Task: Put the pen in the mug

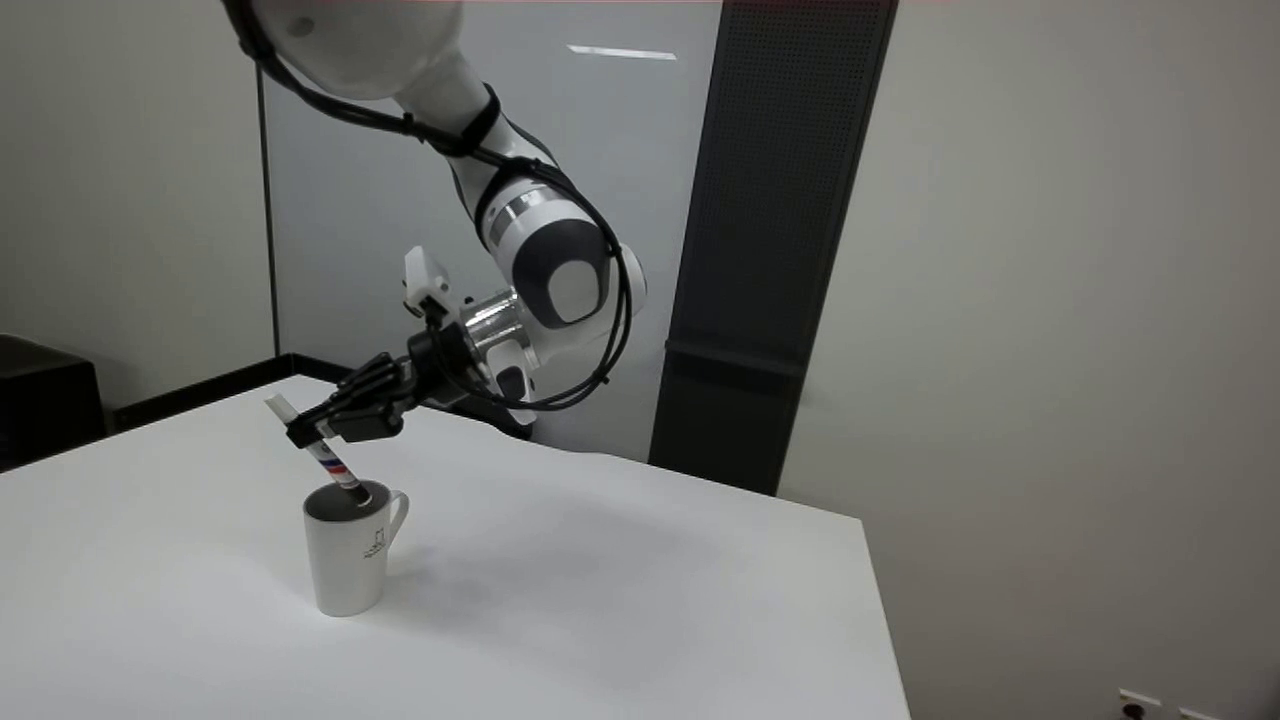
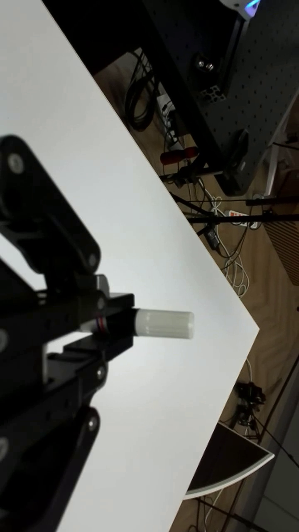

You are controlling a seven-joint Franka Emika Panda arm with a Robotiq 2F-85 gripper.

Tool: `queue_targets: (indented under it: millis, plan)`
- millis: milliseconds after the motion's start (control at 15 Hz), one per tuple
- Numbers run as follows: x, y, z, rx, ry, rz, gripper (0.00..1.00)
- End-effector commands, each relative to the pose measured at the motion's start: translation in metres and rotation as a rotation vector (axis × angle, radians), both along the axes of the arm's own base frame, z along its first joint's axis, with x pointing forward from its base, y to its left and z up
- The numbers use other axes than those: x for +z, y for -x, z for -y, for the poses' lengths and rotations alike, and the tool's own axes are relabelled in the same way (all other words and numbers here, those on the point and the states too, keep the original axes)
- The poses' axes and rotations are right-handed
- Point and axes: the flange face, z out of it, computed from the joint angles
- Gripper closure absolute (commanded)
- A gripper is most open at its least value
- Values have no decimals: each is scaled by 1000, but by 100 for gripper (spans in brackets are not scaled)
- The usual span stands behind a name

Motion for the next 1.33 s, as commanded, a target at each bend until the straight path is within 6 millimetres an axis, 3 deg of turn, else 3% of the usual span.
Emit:
queue_targets:
  millis: [0, 1000, 1067, 1133, 1267]
  plan:
    - [3, -9, -12, 11, -1, -16, 93]
    - [-60, -16, -19, 22, -39, -7, 93]
    - [-62, -17, -19, 24, -31, 2, 85]
    - [-62, -18, -18, 26, -30, 11, 48]
    - [-58, -19, -18, 36, -24, 39, 41]
